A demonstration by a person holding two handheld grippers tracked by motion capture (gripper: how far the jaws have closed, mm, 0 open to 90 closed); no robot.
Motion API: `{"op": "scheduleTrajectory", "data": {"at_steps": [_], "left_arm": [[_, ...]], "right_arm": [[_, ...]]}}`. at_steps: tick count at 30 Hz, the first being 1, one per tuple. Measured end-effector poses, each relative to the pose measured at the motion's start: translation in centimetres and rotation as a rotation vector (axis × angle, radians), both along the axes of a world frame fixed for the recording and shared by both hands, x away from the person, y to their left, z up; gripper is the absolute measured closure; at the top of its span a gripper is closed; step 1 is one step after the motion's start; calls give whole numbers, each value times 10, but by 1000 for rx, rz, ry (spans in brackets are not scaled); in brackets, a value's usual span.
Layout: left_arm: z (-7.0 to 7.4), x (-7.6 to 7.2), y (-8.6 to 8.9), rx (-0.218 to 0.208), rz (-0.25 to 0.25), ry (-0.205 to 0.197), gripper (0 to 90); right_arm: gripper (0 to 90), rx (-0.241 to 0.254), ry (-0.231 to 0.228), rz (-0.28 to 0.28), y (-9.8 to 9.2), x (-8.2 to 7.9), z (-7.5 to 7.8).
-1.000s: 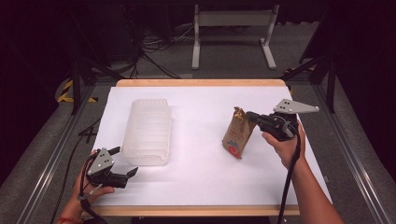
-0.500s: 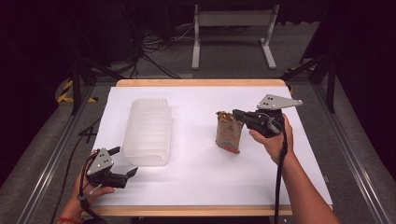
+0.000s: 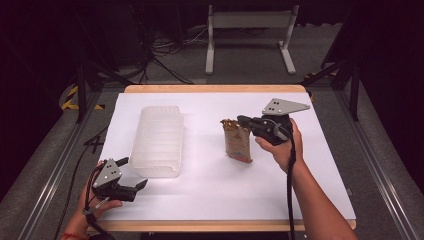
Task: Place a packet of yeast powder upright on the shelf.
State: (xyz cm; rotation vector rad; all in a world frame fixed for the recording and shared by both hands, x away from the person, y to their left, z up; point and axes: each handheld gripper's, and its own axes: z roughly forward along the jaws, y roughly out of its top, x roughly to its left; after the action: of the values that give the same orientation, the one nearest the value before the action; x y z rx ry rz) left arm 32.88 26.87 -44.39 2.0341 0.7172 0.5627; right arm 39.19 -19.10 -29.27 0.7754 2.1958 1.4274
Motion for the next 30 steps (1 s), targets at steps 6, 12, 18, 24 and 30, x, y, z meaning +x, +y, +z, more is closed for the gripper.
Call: {"op": "scheduleTrajectory", "data": {"at_steps": [6, 12, 18, 24, 30], "left_arm": [[0, 0, 1, -2, 2, -1, 52], [0, -1, 2, -7, 4, -2, 52], [0, -1, 3, -12, 7, -1, 52], [0, -3, 5, -15, 12, -3, 52], [0, -4, 5, -12, 10, -4, 52]], "right_arm": [[900, 0, -9, 38, 20, 3, 1], [900, 11, -6, 79, 42, 8, 7], [900, 22, -15, 124, 61, 13, 16], [900, 10, -16, 161, 83, 20, 24], [900, 5, -21, 187, 102, 26, 31]]}}
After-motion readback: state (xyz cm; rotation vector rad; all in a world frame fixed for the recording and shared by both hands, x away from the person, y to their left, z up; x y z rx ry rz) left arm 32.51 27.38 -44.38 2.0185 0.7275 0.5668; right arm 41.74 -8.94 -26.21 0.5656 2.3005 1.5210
